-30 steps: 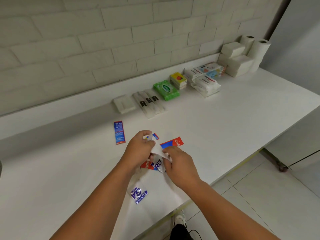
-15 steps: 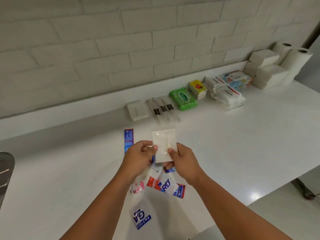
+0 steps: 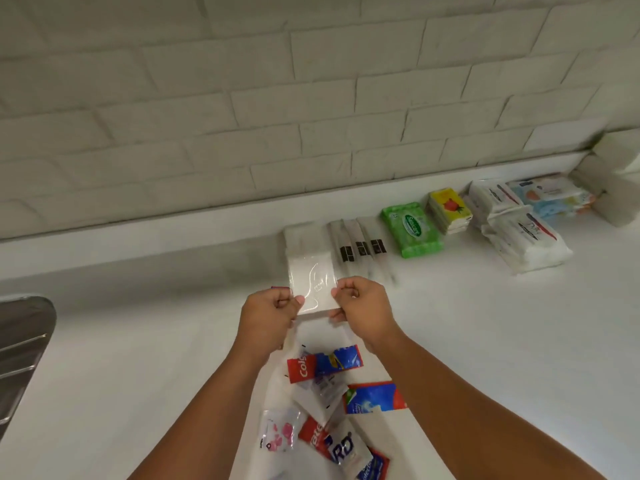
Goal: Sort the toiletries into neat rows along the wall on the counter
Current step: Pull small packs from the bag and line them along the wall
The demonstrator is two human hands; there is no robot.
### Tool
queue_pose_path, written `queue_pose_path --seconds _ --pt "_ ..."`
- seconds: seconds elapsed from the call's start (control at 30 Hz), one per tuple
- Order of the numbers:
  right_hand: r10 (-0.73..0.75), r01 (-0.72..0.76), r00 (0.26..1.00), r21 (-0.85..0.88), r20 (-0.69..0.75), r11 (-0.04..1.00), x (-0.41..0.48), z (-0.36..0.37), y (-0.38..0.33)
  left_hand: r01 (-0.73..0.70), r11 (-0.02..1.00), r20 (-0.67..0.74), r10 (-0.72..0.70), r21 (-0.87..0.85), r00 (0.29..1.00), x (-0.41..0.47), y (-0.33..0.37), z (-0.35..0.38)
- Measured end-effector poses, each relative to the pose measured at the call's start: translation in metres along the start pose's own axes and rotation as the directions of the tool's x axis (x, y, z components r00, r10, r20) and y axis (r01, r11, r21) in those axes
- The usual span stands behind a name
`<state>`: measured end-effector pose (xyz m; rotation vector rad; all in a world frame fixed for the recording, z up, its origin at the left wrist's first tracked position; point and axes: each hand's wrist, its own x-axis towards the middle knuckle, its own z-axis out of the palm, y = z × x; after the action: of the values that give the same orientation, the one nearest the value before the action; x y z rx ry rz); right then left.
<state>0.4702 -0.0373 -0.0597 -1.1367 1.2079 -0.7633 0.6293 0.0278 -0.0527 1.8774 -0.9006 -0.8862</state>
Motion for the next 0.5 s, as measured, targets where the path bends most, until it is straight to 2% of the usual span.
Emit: queue_pose_path --seconds 0.1,0.2,0.37,0.5 --pt "-0.032 0.033 0.999 -0.033 0.012 0.999 0.032 0.004 -0.016 0.011 0.999 -0.034 -0.012 -0.031 0.999 0.037 0.006 0.004" --pt "-0.079 0.079 0.997 -0.127 0.006 0.989 0.062 0.010 -0.029 -0.030 0.999 -0.095 0.034 0.040 0.995 0.072 0.012 0.008" --pt "-0.078 0.123 0.990 -0.458 0.116 0.880 0.110 0.019 -0.032 -0.015 0.999 -0.170 0.021 0.037 0.985 0.119 0.014 0.013" --pt "0.018 0.048 0.990 -0.446 0.141 0.894 0.122 0.023 -0.035 0.014 0.995 -0.193 0.004 0.094 0.981 0.138 0.008 0.017"
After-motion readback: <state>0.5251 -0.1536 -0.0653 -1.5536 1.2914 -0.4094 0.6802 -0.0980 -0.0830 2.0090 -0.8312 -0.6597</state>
